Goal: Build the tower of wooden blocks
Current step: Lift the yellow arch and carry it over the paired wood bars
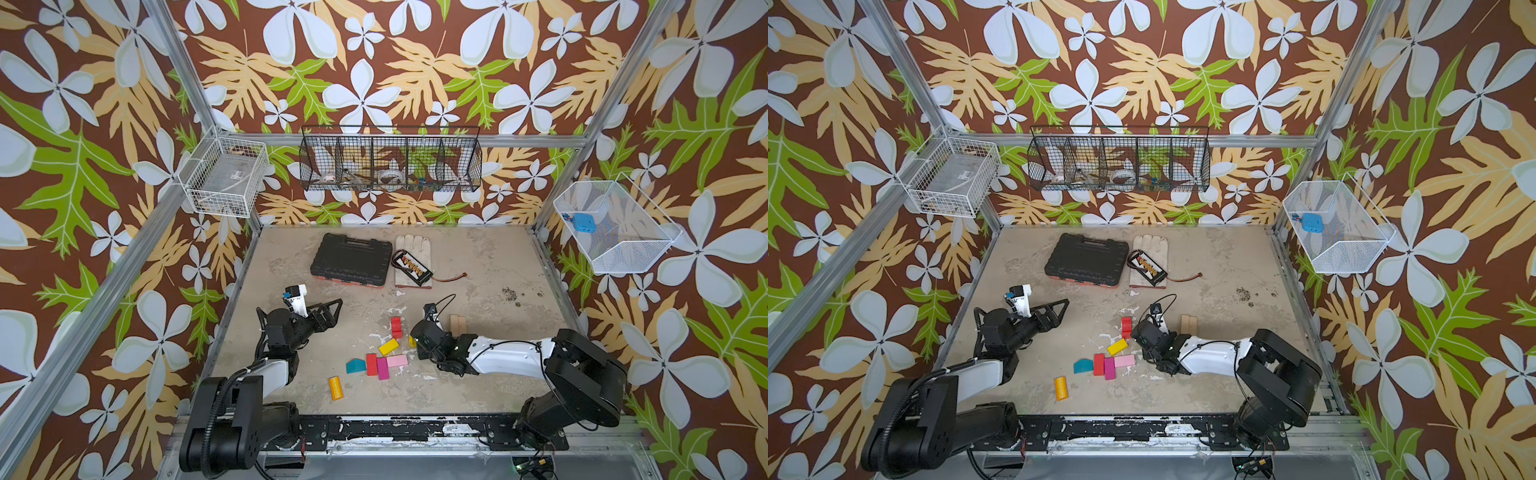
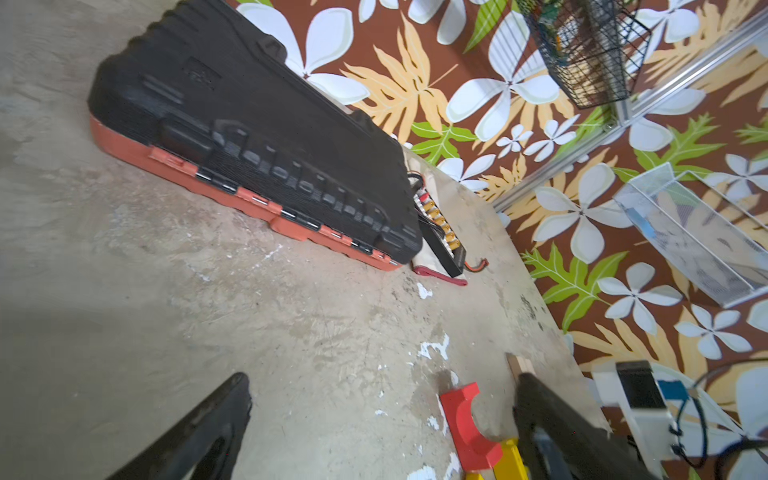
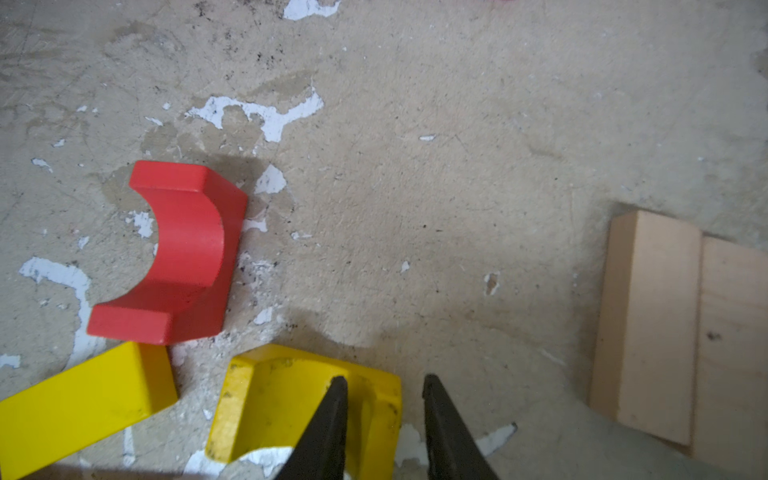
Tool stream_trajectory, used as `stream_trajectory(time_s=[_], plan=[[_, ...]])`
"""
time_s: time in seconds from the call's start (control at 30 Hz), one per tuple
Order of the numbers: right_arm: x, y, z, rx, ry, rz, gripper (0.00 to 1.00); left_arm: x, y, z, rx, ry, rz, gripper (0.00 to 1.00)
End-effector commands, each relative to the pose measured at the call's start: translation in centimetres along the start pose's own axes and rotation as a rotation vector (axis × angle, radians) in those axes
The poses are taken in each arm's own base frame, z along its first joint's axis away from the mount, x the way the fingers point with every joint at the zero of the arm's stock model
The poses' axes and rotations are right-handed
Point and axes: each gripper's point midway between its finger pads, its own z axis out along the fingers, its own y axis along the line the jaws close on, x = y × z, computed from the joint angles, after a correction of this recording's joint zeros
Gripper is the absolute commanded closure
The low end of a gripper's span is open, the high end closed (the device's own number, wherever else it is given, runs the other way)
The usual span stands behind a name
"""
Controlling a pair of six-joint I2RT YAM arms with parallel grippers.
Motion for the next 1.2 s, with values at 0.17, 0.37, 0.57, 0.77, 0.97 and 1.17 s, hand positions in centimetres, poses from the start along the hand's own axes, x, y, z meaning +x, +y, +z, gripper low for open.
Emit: stream_trajectory(time_s=[0.17, 0.37, 0.57, 0.77, 0.97, 1.17], plan=[[0.0, 0.2, 0.0, -0.013, -0.001, 0.009, 0.84, -0.1, -3.0, -0.6, 0.166, -0.013, 0.042, 0.0], [-0.3, 0.1, -0.4, -0.012, -0.01, 0.006, 0.94, 0.2, -3.6, -0.6, 0.211, -0.005, 0.042, 0.0], [-1.8, -1.1, -2.7, 0.004, -0.06, -0.003, 0.95, 0.1, -3.8, -0.6, 0.22, -0.006, 0.045, 0.0], [-3.4, -3.6, -5.4, 0.057, -0.121, 0.002, 0.99, 0.2, -3.6, -0.4, 0.22, 0.004, 0.034, 0.0], [-4.6, -5.9, -8.0, 0.055, -0.171, 0.05, 1.0, 0.2, -3.8, -0.4, 0.231, 0.004, 0.037, 0.0], [-7.1, -7.2, -11.7, 0.027, -0.227, 0.093, 1.0, 0.2, -3.7, -0.3, 0.229, 0.006, 0.033, 0.0]])
